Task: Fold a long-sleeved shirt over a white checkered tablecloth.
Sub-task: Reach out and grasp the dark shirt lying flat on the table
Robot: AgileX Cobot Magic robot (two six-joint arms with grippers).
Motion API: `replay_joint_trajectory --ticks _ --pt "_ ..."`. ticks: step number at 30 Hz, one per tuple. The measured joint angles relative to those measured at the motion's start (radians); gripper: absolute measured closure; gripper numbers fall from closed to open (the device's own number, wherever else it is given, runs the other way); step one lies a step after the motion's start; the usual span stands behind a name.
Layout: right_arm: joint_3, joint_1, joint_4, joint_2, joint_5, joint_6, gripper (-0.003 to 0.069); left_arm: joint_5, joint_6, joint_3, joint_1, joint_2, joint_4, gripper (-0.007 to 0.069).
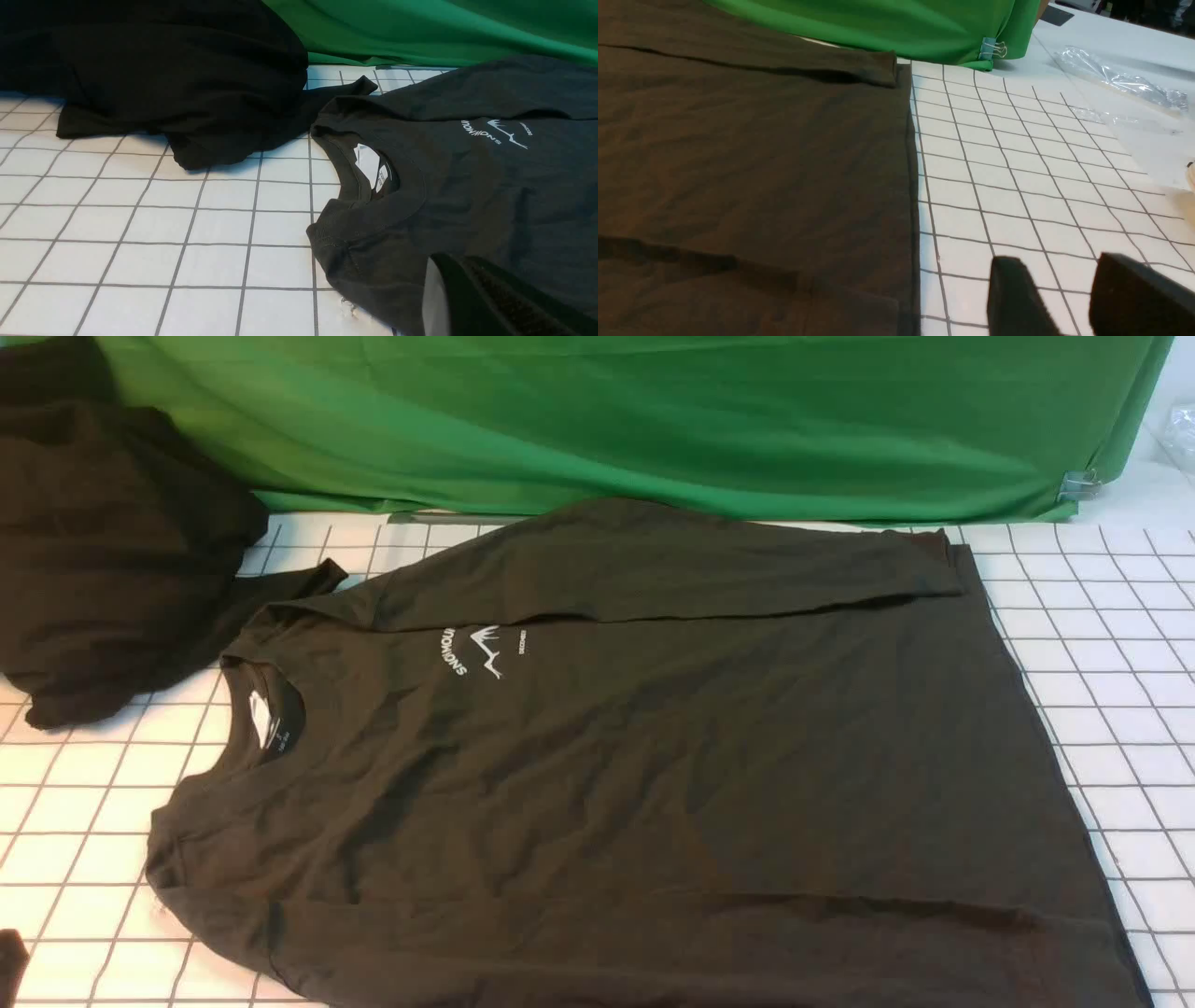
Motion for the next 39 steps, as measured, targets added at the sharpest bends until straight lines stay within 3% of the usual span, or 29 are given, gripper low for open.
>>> replay_joint_trajectory --ticks 29,31,35,37,39 --pt "0.000 0.000 0.000 0.000 0.000 0.000 0.0417 -0.017 0.000 0.000 0.000 0.000 0.039 0.0619" --pt "0.000 0.000 0.000 0.000 -0.003 -0.001 0.0417 -0.098 -0.018 0.000 0.000 0.000 -0.044 0.0619" --pt "0.000 0.001 0.094 0.000 -0.136 0.141 0.0417 -0.270 -0.071 0.000 0.000 0.000 -0.250 0.0619" --pt "0.000 0.001 0.207 0.000 -0.287 0.357 0.0417 -0.377 -0.094 0.000 0.000 0.000 -0.308 0.0619" --pt "0.000 0.002 0.245 0.000 -0.379 0.473 0.0417 -0.446 -0.113 0.000 0.000 0.000 -0.322 0.0619"
